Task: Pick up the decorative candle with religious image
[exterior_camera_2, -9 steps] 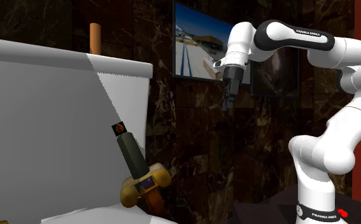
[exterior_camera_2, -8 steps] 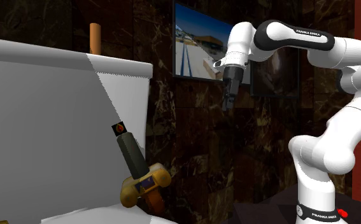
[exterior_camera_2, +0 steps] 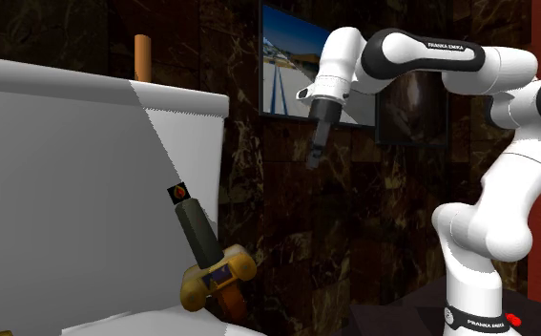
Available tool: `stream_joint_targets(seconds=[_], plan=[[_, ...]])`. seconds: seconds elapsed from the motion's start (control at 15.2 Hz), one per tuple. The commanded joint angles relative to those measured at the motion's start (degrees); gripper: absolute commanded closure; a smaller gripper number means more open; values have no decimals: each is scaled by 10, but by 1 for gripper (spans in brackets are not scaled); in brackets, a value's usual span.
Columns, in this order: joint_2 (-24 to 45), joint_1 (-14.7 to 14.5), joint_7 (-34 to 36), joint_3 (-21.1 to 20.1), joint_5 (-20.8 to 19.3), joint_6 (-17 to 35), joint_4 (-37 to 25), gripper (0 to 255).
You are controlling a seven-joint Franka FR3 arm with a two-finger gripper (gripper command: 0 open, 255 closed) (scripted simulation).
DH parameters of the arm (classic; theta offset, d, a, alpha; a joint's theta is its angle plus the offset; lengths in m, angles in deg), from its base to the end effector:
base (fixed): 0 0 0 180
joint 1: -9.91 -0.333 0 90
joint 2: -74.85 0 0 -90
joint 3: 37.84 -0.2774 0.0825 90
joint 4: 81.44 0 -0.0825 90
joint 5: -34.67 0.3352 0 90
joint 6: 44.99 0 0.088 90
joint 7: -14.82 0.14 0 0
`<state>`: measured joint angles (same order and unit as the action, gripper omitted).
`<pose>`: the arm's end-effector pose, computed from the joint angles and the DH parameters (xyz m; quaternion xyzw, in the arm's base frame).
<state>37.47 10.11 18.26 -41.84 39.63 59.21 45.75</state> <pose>0.3509 0.0383 0.5728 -0.9919 0.0066 -0.1232 0.0289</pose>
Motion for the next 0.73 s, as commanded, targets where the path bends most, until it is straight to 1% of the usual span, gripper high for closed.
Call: stream_joint_targets(seconds=[0.0,0.33,0.66], plan=[[28,-1,23,-21,0,30,-9,0],[116,3,77,-67,-17,85,-63,0],[213,10,138,-111,-56,124,-137,0]])
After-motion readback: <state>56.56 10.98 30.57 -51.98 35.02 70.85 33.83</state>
